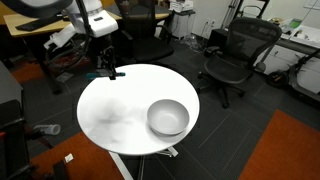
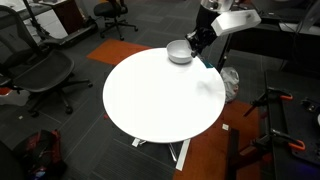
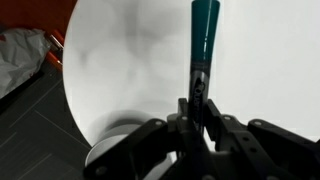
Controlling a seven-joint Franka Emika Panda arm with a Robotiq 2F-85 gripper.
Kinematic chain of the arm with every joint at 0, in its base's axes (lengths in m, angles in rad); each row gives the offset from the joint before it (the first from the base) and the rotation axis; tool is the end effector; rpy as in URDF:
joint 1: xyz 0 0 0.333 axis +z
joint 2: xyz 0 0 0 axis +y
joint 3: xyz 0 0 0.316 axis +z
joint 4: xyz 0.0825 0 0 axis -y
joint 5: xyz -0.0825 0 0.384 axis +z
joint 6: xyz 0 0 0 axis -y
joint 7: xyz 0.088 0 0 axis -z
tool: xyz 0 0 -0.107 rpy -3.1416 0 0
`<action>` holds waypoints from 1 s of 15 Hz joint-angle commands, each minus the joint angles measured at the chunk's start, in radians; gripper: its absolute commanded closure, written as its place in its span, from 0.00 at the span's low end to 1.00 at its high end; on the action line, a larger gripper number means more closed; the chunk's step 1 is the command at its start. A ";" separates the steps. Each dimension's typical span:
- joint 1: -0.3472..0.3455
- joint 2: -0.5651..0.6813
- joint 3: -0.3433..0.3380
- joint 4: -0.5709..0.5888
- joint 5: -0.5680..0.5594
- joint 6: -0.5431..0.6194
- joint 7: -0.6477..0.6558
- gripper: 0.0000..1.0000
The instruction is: Remove the marker from the bowl and put it on the table
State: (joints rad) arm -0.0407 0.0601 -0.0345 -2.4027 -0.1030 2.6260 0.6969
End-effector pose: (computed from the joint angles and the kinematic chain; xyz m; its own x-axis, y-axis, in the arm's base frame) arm 0.5095 -0.0360 0.3050 0.7602 -0.6283 0.1650 -0.6296 -0.7752 -0.0512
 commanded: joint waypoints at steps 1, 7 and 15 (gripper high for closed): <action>0.009 0.088 -0.007 0.032 0.030 0.050 -0.081 0.95; 0.056 0.199 -0.049 0.056 -0.010 0.091 -0.065 0.95; 0.089 0.304 -0.059 0.084 0.038 0.113 -0.100 0.95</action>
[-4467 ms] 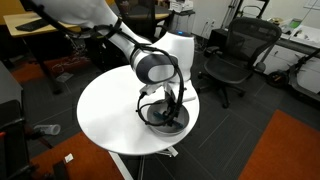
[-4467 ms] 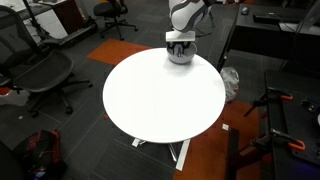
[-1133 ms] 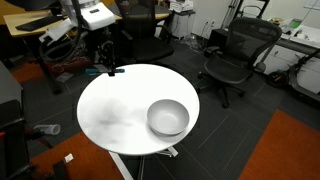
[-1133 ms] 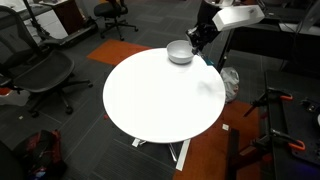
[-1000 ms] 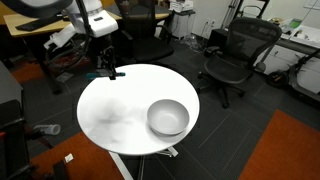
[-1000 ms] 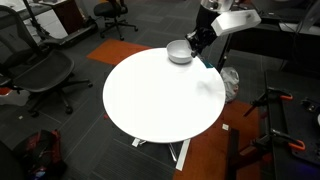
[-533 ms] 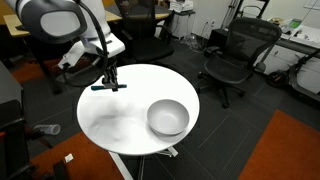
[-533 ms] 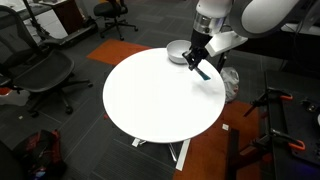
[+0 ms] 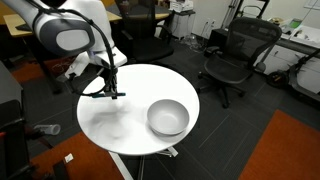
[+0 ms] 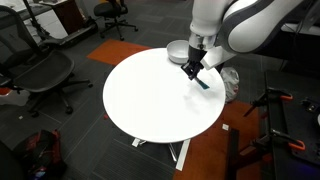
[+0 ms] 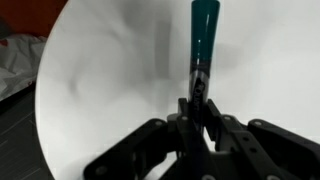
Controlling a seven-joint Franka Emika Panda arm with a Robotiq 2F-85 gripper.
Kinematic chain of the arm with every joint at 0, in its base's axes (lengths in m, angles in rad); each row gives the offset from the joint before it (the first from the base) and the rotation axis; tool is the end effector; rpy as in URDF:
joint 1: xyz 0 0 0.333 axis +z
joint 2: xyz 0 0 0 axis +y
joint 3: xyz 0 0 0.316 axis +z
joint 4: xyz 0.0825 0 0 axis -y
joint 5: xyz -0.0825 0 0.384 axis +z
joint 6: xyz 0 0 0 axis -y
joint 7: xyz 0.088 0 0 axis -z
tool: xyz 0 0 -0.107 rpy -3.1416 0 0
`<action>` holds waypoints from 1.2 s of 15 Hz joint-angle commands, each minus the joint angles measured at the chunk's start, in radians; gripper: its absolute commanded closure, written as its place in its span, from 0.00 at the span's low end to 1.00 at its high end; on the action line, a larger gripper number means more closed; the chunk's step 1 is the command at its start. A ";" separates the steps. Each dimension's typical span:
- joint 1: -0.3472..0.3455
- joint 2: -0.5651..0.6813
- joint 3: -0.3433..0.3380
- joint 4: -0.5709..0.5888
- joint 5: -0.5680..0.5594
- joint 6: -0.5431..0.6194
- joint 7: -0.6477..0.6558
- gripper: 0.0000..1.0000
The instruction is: Remove the marker from the bowl and put it on the table
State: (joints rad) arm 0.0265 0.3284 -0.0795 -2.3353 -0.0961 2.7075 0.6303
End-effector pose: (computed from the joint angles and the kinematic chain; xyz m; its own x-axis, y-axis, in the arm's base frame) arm 0.5218 -0.0255 0.1998 0.8281 -0.5556 0.0739 -0.5589 -0.8286 0.0324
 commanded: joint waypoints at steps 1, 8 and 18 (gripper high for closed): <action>0.026 0.048 -0.016 0.019 0.034 0.037 -0.031 0.95; 0.061 0.126 -0.038 0.037 0.048 0.103 -0.027 0.95; 0.112 0.072 -0.136 0.044 0.030 0.077 -0.004 0.01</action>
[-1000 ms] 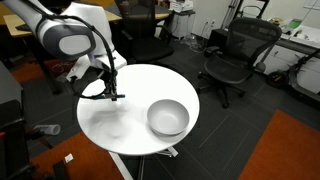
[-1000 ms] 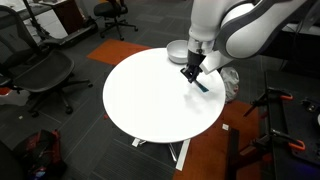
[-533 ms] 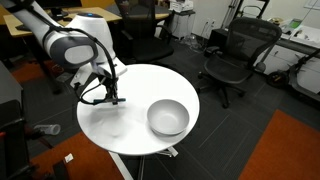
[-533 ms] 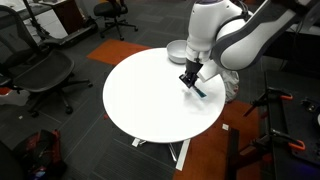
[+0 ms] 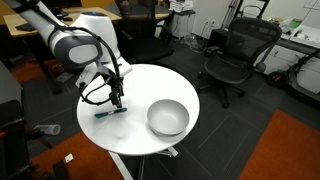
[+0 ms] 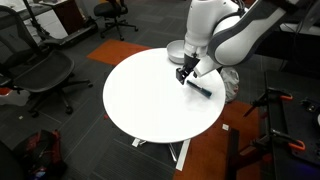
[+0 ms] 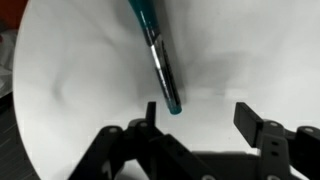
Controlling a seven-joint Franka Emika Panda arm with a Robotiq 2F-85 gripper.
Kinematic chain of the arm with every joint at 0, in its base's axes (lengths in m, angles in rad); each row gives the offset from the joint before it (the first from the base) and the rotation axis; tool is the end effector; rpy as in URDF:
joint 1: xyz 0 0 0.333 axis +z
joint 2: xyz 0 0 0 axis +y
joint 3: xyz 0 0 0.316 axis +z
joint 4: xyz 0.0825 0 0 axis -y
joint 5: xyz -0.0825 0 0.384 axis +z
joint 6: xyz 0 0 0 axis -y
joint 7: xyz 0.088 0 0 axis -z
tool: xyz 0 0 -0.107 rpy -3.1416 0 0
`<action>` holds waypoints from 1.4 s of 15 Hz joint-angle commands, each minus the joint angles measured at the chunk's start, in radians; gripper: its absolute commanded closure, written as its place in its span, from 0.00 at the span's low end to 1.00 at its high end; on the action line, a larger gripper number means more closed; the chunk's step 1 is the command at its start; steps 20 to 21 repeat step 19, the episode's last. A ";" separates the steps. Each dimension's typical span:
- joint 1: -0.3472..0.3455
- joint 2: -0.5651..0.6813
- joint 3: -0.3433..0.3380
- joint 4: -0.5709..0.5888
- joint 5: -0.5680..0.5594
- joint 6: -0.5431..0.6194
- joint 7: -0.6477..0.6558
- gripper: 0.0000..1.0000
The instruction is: Remove the marker from the bowl and put it on the table
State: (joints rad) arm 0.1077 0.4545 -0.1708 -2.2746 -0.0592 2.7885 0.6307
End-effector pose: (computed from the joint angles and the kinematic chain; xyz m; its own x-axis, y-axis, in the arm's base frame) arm 0.5365 -0.0347 0.1637 0.8109 -0.5753 0.1066 -0.5819 -0.8121 0.0441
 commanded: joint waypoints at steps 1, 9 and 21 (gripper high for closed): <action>0.030 -0.074 -0.052 -0.026 -0.009 -0.003 -0.013 0.00; -0.015 -0.270 -0.065 -0.110 -0.023 -0.040 -0.096 0.00; -0.095 -0.323 -0.039 -0.121 -0.020 -0.022 -0.113 0.00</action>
